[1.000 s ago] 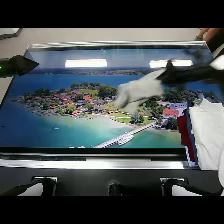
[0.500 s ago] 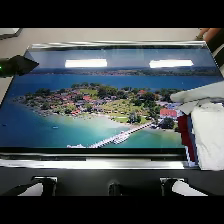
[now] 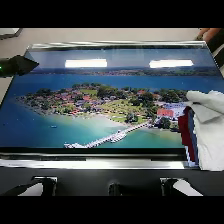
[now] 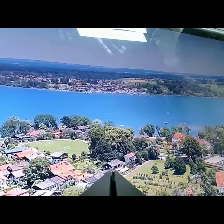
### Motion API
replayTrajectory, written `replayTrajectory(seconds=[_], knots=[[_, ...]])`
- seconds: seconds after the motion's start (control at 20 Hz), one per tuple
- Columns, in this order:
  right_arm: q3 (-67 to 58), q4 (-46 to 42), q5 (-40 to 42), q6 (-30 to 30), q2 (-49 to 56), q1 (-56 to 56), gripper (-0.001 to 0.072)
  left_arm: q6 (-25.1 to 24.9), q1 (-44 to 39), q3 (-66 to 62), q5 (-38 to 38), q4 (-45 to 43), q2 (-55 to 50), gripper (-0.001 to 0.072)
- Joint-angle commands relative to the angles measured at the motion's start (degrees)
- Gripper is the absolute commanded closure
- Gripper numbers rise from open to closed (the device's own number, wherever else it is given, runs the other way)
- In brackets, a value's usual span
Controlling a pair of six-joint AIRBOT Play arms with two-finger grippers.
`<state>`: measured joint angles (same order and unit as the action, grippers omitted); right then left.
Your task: Fold the shirts.
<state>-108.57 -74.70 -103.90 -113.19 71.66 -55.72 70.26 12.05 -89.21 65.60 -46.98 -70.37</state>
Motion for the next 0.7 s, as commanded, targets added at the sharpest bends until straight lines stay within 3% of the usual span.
replayTrajectory(seconds=[0.0, 0.3, 0.45, 0.5, 0.55, 0.6, 0.65], knots=[[6.82, -6.16, -2.19, 1.36, -3.65, -1.57, 0.0655, -0.07, 0.0, 0.02, 0.0, 0.0, 0.04, 0.0673], [47.19, -23.08, -1.38, 7.02, -17.0, -1.57, 0.0654, 0.0, 0.0, 0.02, 0.02, 0.0, 0.04, 0.0672], [56.28, -23.96, 3.28, 7.85, -17.79, -1.57, 0.0651, 0.02, -0.04, 0.02, 0.44, 0.0, 0.04, 0.0673], [56.39, -24.28, 5.11, 7.96, -17.79, -1.57, 0.0509, 0.0, -0.04, 0.02, 0.76, 0.0, 0.04, 0.0673], [55.56, -24.74, 8.04, 8.41, -17.79, -1.57, 0.0271, 0.02, -0.04, 0.02, 0.96, 0.02, 0.04, 0.0673], [53.4, -24.81, 10.47, 10.49, -17.79, -1.57, 0.0124, 0.02, -0.04, 0.0, 1.03, 0.02, 0.04, 0.0673], [50.1, -24.72, 13.18, 12.83, -17.79, -1.57, 0.0119, 0.04, -0.04, -0.04, 0.98, 0.02, 0.04, 0.0673]])
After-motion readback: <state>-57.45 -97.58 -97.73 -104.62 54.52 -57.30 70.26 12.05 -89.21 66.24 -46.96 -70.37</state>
